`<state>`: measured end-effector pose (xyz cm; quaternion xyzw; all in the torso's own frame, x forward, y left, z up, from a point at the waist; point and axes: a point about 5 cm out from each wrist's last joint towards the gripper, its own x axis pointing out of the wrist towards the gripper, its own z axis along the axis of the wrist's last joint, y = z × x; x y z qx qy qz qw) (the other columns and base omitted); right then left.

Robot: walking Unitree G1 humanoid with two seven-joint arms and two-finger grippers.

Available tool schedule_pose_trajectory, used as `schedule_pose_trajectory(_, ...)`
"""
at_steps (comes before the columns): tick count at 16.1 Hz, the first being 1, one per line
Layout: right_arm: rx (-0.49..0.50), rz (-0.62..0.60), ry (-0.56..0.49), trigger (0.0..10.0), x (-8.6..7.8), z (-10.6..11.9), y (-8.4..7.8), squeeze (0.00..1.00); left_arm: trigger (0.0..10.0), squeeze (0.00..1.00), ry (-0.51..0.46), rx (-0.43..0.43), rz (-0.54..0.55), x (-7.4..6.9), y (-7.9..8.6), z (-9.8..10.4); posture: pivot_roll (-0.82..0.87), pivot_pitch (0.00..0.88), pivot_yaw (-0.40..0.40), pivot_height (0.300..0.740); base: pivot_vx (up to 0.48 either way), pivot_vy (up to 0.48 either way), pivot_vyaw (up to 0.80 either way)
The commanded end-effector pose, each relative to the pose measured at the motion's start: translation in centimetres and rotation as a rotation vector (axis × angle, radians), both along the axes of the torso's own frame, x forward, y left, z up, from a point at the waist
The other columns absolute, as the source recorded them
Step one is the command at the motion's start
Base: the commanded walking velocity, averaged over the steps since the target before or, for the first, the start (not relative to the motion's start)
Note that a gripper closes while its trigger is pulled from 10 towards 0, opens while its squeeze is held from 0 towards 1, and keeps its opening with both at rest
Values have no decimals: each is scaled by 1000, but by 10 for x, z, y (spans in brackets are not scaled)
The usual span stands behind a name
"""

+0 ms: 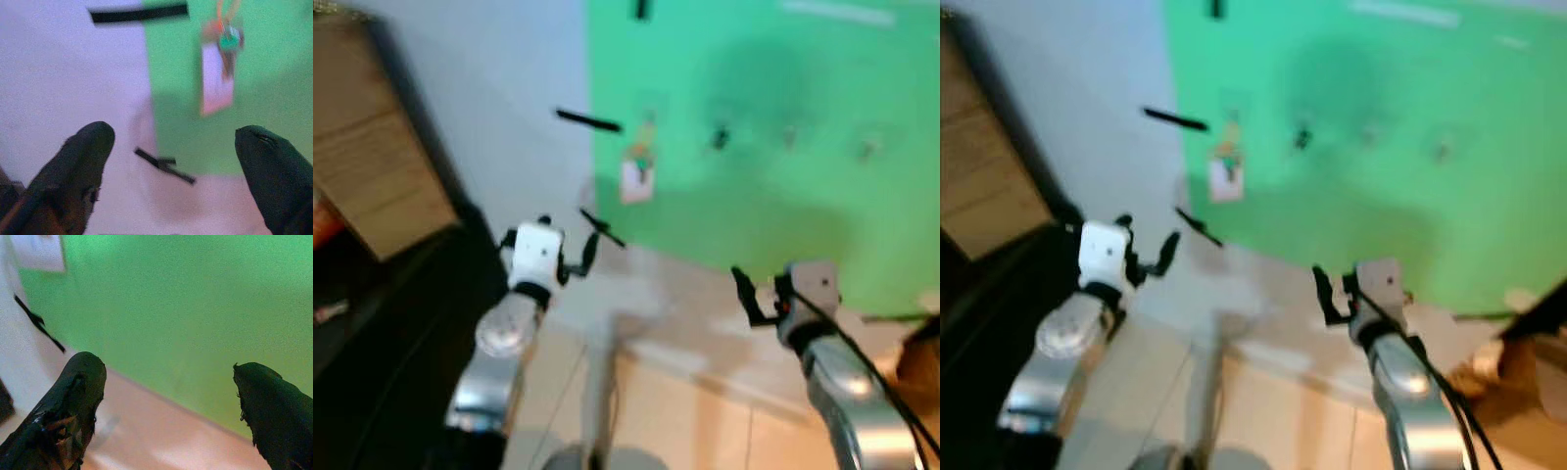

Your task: Hang keys on a hook

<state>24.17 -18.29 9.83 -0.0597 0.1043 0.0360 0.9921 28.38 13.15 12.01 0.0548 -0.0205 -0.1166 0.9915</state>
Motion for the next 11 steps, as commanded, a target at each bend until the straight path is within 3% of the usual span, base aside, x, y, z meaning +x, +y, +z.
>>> schedule_pose_trajectory(1,-1,-5,-15,10000,1,-1,3,0,10000,1000,-17,-11,35,-1,2,6,-132,0,-2,740,0,0,794)
schedule_pose_trajectory(4,32,-10,-45,10000,5,0,6,0,10000,1000,20,-21,105,-1,13,2,-126,0,-8,740,0,0,800)
schedule_pose_trajectory(6,59,-32,-46,10000,8,0,3,0,10000,1000,51,-3,94,1,17,-1,-126,0,-8,740,0,0,800)
schedule_pose_trajectory(7,91,-31,-34,10000,10,-3,4,0,10000,737,49,44,83,2,19,-2,-127,0,-6,740,0,0,694)
schedule_pose_trajectory(9,114,-7,-25,10000,10,-5,8,0,10000,341,39,76,79,3,18,-2,-126,0,-1,740,0,0,616)
schedule_pose_trajectory(10,113,2,-20,10000,9,-6,9,0,10000,0,38,78,74,4,17,-2,-126,0,4,740,0,0,600)
schedule_pose_trajectory(11,120,6,-9,10000,8,-8,11,0,10000,0,45,74,55,3,15,-3,-137,0,24,740,0,0,738)
